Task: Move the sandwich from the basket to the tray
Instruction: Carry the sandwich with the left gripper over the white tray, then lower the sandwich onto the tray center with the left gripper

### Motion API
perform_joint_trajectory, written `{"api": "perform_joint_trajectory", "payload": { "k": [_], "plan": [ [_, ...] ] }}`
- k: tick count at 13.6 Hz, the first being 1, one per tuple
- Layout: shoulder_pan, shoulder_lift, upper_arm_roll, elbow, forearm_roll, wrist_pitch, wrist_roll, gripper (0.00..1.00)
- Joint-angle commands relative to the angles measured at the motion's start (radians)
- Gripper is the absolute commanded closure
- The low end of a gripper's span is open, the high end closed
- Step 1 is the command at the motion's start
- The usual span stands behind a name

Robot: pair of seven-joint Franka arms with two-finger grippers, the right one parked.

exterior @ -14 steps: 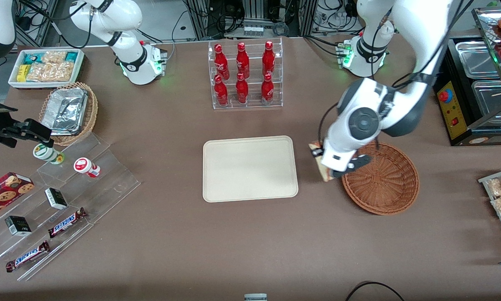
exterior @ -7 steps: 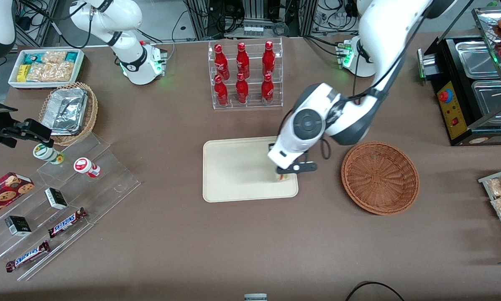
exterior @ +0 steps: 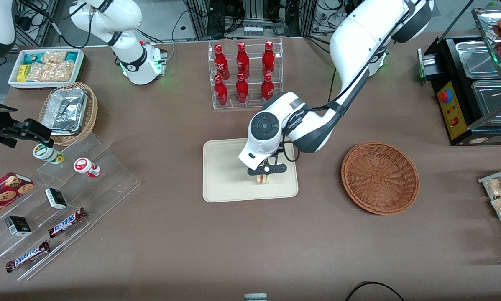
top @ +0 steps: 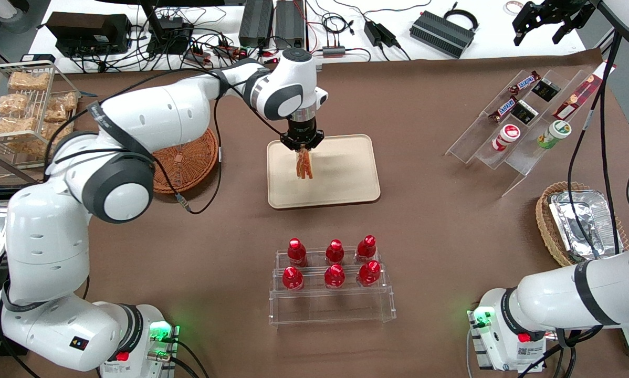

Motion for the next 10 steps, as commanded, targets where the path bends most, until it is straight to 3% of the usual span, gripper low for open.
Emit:
{"api": "perform_joint_trajectory", "payload": {
  "k": [1,10],
  "plan": [
    [-0.059,0.089,0.032,0.125,0.049,-0.022,-0.076,1.00],
    [-0.104,0.166,0.032,0.194,0.049,-0.014,-0.119,1.00]
  ]
}}
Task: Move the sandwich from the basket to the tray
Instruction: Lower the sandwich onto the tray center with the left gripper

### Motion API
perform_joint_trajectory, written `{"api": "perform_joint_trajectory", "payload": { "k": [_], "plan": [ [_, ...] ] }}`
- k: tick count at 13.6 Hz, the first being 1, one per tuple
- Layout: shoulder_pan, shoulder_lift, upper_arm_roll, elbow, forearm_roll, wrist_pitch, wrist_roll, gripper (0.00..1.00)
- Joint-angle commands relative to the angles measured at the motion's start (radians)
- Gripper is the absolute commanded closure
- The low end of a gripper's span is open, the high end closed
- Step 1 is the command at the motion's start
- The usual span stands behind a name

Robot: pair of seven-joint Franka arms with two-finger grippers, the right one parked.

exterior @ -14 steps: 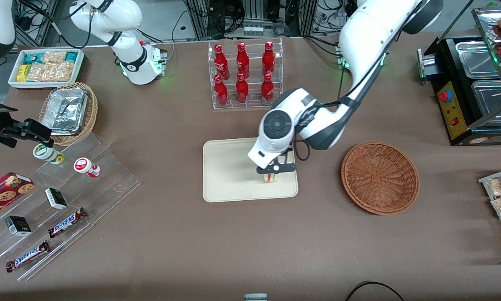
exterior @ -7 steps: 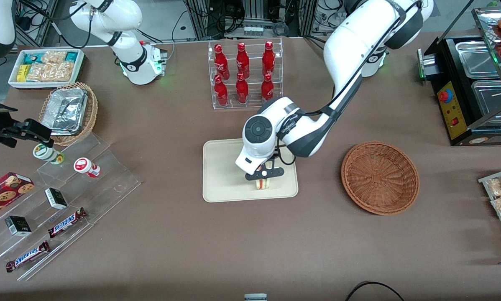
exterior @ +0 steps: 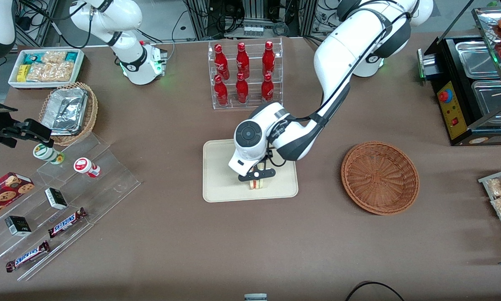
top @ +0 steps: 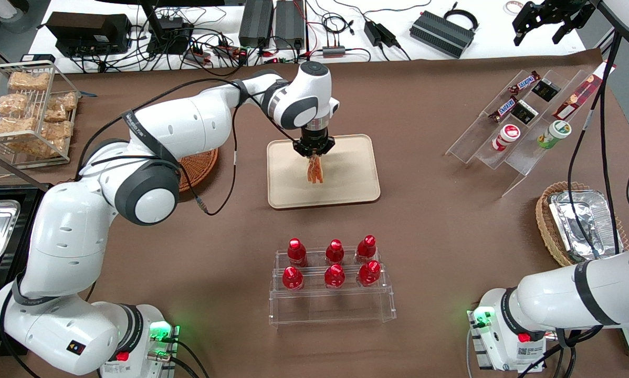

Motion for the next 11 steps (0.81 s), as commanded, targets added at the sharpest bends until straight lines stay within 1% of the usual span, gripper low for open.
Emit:
{"api": "perform_joint_trajectory", "payload": {
  "k": [1,9,10,11],
  "plan": [
    [-0.031,0.039,0.012,0.068,0.023,-0.013,-0.043,1.00],
    [-0.037,0.059,0.012,0.068,0.021,0.024,-0.091,1.00],
    [-0.036,0.059,0.012,0.068,0.021,0.025,-0.082,0.59],
    [-0.037,0.059,0.012,0.068,0.023,0.025,-0.089,0.43]
  ]
}}
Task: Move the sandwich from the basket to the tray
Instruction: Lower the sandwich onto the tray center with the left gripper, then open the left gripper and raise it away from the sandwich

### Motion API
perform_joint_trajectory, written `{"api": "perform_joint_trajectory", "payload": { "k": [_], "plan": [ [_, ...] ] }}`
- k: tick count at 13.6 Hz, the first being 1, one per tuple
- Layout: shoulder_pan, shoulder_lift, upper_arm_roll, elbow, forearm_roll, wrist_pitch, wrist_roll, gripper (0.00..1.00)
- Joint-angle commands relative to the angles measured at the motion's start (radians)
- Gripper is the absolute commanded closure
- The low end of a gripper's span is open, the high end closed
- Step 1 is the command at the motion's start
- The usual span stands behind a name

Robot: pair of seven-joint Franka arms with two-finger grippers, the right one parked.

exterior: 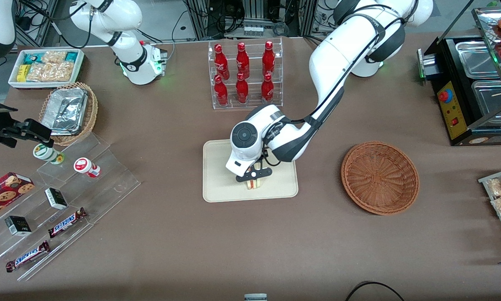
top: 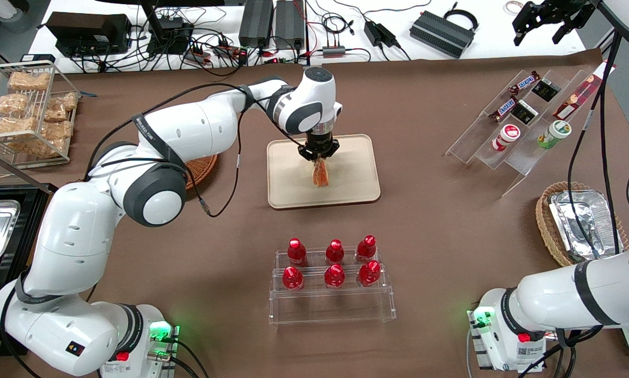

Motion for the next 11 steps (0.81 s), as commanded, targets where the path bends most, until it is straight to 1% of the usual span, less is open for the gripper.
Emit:
{"api": "perform_joint_trajectory", "payload": {
  "k": [1,2,6,11],
  "plan": [
    [-0.022,0.016,0.012,0.039,0.021,0.001,-0.032,0.16],
    [-0.022,0.015,0.012,0.039,0.021,-0.001,-0.036,0.00],
    [-0.013,-0.020,0.011,0.040,0.019,-0.027,-0.037,0.00],
    [0.005,-0.125,0.011,0.039,0.010,-0.154,0.018,0.00]
  ]
}}
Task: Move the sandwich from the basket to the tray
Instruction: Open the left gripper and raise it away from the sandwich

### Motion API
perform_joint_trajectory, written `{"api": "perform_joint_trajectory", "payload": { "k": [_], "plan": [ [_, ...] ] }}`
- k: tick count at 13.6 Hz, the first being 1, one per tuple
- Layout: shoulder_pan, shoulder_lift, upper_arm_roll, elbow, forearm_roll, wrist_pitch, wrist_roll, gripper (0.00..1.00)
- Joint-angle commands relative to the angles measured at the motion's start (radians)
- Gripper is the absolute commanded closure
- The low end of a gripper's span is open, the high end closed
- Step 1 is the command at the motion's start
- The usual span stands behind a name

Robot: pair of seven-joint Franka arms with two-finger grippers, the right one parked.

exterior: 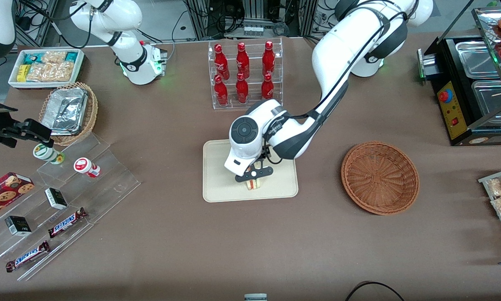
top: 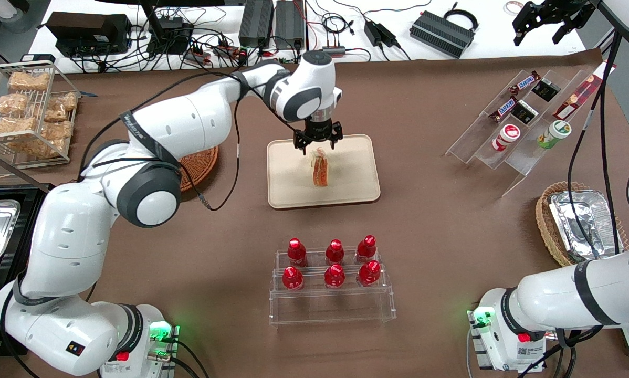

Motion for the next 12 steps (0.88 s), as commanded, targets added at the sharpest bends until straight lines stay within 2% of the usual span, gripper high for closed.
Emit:
{"api": "perform_joint_trajectory", "payload": {
  "k": [1,3,5,7,9,12],
  "plan": [
    [0.021,-0.083,0.007,-0.010,0.007,-0.092,0.035,0.00],
    [0.079,-0.115,0.003,-0.013,-0.024,-0.128,0.120,0.00],
    [0.093,-0.144,0.009,-0.013,-0.030,-0.180,0.254,0.00],
    [0.103,-0.175,0.022,-0.019,-0.021,-0.278,0.282,0.00],
    [0.192,-0.218,0.021,-0.033,-0.032,-0.336,0.292,0.00],
    [0.303,-0.339,0.023,-0.168,-0.065,-0.327,0.472,0.00]
  ]
}}
